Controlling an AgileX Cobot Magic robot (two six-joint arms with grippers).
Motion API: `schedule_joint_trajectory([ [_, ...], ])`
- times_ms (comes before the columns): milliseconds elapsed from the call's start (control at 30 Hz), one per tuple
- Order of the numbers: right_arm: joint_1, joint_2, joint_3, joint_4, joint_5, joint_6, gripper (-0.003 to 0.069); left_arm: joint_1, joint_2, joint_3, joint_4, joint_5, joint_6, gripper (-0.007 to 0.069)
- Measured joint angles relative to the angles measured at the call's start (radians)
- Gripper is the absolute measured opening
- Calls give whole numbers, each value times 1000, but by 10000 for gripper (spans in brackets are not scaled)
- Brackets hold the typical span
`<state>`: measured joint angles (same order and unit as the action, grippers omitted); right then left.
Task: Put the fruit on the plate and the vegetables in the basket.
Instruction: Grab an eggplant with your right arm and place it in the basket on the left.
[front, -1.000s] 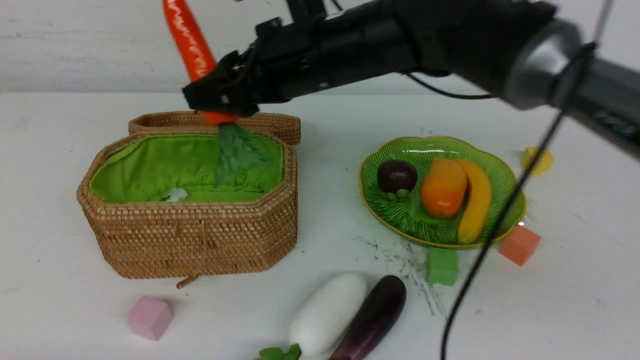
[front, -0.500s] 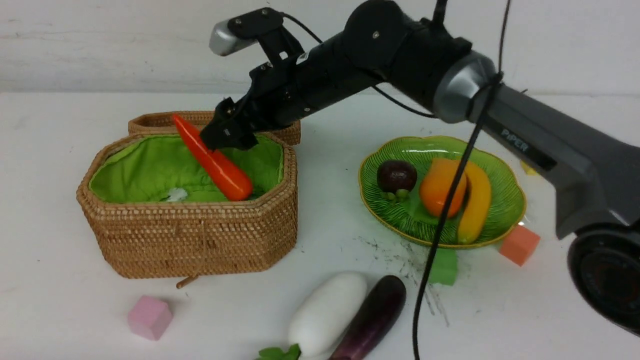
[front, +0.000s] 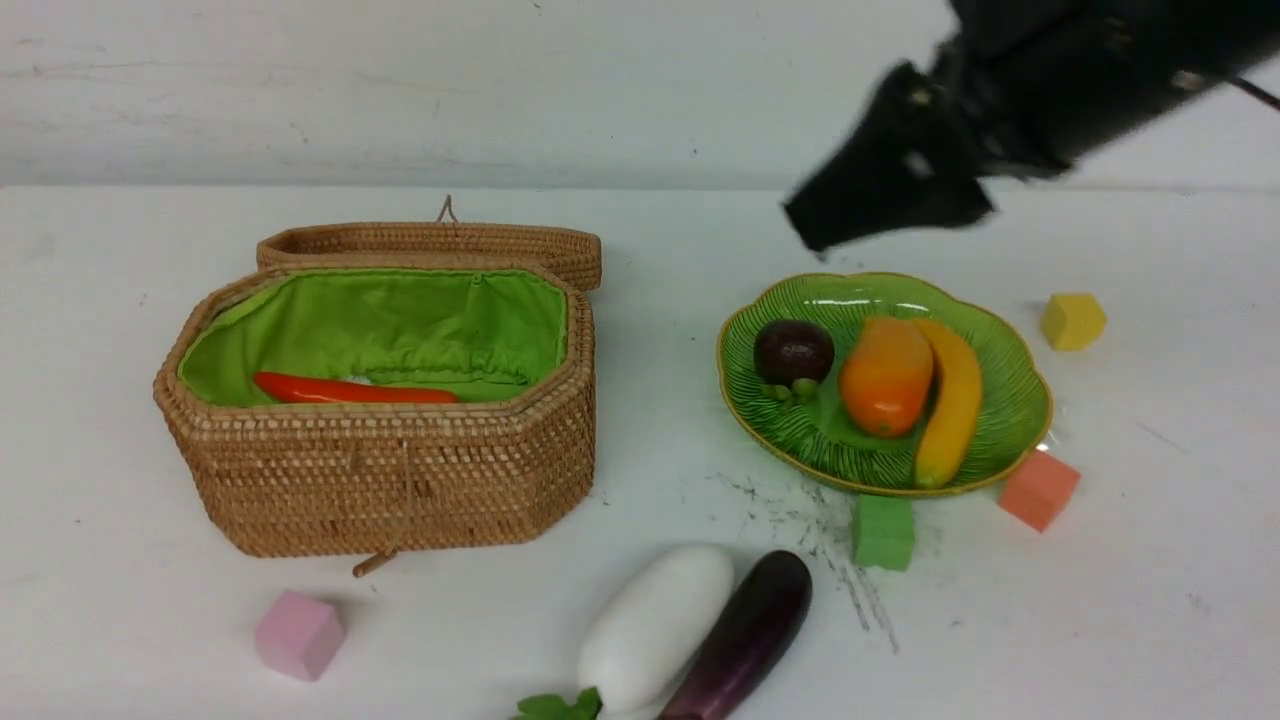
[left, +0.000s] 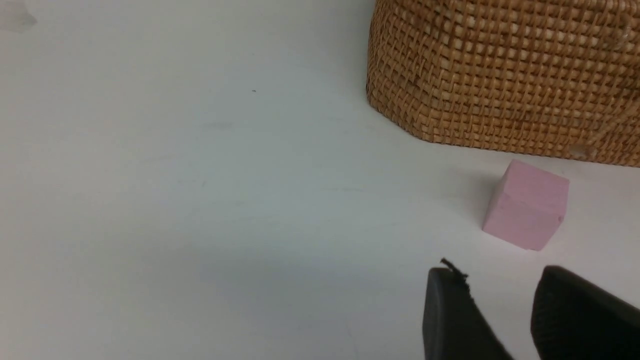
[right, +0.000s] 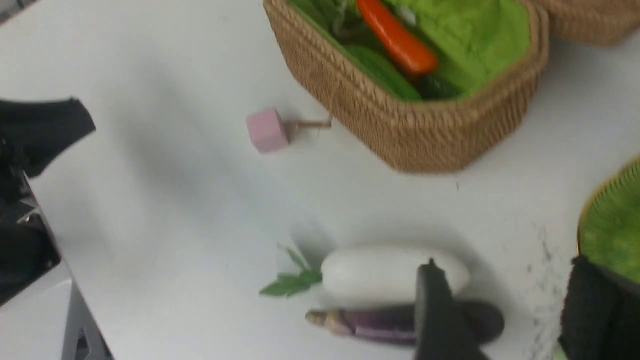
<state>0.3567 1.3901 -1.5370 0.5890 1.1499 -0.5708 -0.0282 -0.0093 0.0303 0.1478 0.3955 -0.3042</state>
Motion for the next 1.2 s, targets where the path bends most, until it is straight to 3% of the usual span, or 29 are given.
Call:
schedule_joint_trajectory([
  [100, -1, -171, 197, -50, -23, 61, 159, 0, 0, 0, 0, 0, 0, 239],
  [133, -1, -184, 197, -50, -26, 61, 148, 0, 0, 0, 0, 0, 0, 239],
  [167, -1, -303, 332, -79, -69, 95, 47, 0, 0, 0, 0, 0, 0, 239],
  [267, -1, -473, 481, -122, -115, 129, -8, 0, 0, 0, 0, 0, 0, 239],
  [567, -1, -654, 655, -219, -112, 253, -8, 0, 0, 0, 0, 0, 0, 239],
  [1200, -1, -660, 655, -199, -118, 263, -6, 0, 0, 0, 0, 0, 0, 239],
])
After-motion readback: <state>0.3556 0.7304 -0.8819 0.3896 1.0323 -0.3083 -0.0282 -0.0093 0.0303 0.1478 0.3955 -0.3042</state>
